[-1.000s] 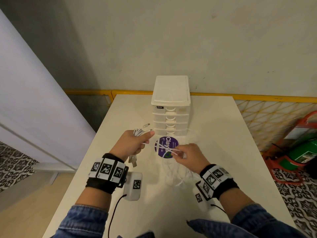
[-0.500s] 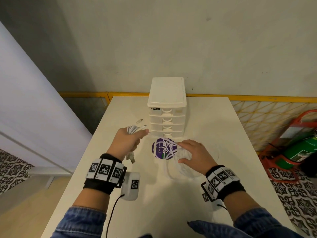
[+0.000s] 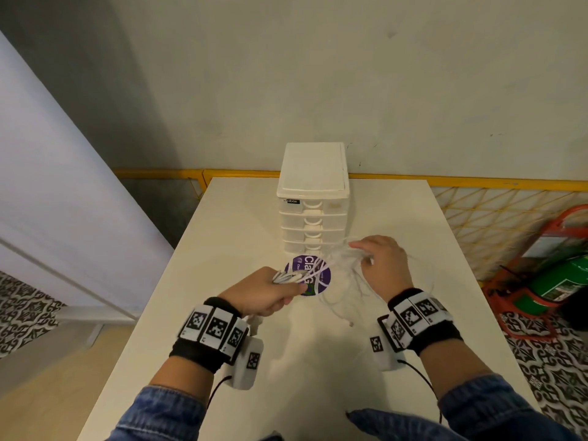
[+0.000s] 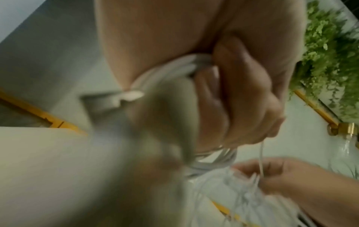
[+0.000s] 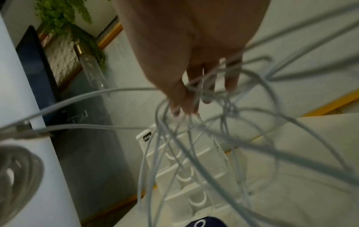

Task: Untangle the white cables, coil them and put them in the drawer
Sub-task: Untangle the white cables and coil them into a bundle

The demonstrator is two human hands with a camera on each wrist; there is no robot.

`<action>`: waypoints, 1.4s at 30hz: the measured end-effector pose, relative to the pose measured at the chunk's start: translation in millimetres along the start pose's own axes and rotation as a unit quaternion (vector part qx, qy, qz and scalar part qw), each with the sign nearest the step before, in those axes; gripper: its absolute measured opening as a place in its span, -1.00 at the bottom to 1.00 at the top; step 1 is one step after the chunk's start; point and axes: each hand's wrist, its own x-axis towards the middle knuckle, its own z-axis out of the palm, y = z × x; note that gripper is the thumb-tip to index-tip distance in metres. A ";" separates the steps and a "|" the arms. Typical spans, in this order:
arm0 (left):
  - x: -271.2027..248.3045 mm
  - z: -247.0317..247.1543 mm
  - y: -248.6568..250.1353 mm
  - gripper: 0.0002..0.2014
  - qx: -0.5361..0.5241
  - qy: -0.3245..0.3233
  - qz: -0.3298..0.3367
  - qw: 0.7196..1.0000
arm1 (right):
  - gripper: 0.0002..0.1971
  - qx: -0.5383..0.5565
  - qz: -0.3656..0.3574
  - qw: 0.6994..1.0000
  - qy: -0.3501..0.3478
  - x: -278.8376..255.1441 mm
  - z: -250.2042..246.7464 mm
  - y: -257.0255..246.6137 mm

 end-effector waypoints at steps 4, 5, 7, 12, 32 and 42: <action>3.1 6.6 11.3 -0.61 -0.025 0.003 0.038 0.999 | -0.31 0.076 -0.033 0.971 -0.222 -10.5 -2.0 -11.1; 4.5 8.8 12.8 -0.61 -0.028 0.006 0.046 0.999 | -0.30 0.155 -0.047 0.959 -0.231 -13.6 -1.2 -18.7; 5.9 12.0 13.7 -0.62 -0.047 0.013 0.060 0.997 | -0.35 0.252 -0.045 0.933 -0.254 -17.6 5.7 -30.4; -1.4 4.3 18.2 -0.60 -0.132 0.062 0.118 0.982 | -0.76 0.239 -0.032 0.948 -0.208 -24.7 30.2 -24.4; 19.0 5.1 -5.2 -0.44 -0.037 0.226 0.033 0.973 | -0.90 0.362 0.076 0.919 -0.135 -28.4 28.4 -40.8; 16.0 -2.5 -7.2 -0.54 -0.142 0.193 0.053 0.969 | -0.77 0.426 0.041 0.888 -0.171 -29.7 19.7 -52.2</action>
